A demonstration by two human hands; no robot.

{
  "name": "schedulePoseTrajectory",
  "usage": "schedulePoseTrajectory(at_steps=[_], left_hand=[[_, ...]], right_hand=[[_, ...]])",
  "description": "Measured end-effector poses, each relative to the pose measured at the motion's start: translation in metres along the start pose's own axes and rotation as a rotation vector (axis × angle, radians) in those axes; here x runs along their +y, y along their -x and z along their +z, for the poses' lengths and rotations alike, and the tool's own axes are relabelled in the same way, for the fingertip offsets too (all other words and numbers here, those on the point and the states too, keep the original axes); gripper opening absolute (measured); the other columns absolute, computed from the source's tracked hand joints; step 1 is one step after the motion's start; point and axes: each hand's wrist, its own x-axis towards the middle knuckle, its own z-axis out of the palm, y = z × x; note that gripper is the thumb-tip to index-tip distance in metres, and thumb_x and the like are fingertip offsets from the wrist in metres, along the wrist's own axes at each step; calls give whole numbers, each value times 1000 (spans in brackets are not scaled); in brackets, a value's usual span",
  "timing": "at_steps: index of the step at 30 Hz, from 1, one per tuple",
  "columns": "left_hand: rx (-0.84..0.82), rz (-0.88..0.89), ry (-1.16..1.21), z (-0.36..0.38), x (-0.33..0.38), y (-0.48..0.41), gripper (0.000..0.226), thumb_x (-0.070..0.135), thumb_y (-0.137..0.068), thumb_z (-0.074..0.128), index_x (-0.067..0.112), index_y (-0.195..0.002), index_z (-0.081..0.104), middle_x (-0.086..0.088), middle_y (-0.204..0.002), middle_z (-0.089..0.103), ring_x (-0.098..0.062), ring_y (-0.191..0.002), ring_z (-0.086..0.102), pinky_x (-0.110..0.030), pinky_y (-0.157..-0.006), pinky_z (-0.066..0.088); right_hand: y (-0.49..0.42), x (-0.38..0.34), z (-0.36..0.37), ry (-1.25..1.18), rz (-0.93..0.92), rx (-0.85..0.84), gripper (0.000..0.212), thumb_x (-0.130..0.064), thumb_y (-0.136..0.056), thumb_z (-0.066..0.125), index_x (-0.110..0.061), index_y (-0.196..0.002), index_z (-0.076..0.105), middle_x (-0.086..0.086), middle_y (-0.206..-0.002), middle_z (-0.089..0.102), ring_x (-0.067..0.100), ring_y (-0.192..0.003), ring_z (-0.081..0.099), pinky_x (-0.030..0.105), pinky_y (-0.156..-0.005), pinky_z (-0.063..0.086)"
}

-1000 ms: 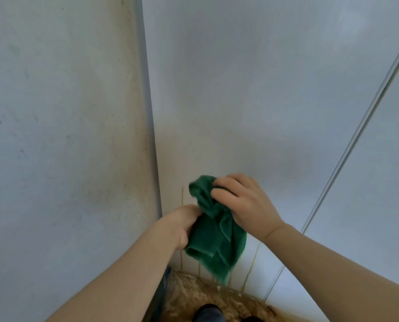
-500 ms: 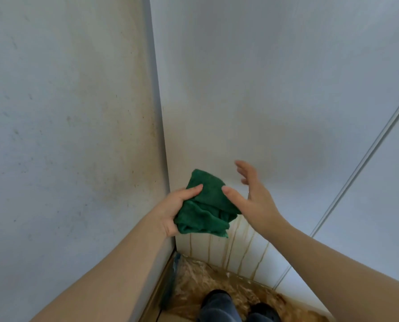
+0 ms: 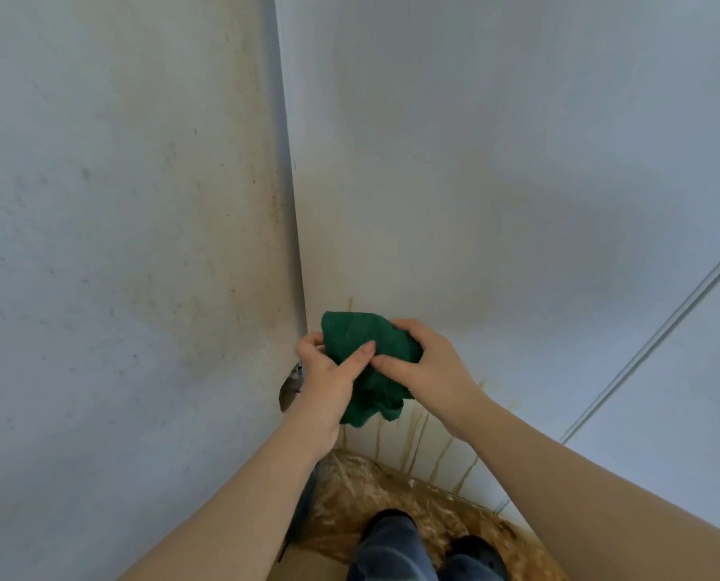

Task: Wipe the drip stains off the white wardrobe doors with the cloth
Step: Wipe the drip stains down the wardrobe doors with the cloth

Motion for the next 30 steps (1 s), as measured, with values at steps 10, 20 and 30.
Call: schedulePoseTrajectory(at_steps=[10, 20, 30], left_hand=[[202, 375, -273, 4, -4, -60, 45, 6, -90, 58, 26, -118, 28, 9, -106, 45, -5, -94, 53, -11, -72, 47], [481, 441, -483, 63, -45, -68, 80, 33, -87, 62, 7, -147, 17, -16, -148, 22, -27, -133, 27, -31, -108, 26], [366, -43, -22, 20, -45, -73, 44, 22, -92, 58, 18, -134, 46, -7, -124, 56, -26, -109, 56, -47, -96, 47]], right_hand=[[-24, 40, -57, 1098, -644, 473, 33, -16, -75, 46, -16, -100, 67, 3, -104, 66, 23, -96, 48, 37, -81, 40], [-32, 77, -73, 1388, -831, 429, 39, -7, -75, 48, -14, -107, 68, 8, -132, 56, 27, -120, 42, 36, -104, 24], [-32, 100, -75, 1555, -813, 424, 52, -4, -81, 38, -14, -128, 58, 6, -149, 29, 28, -141, 16, 40, -118, 5]])
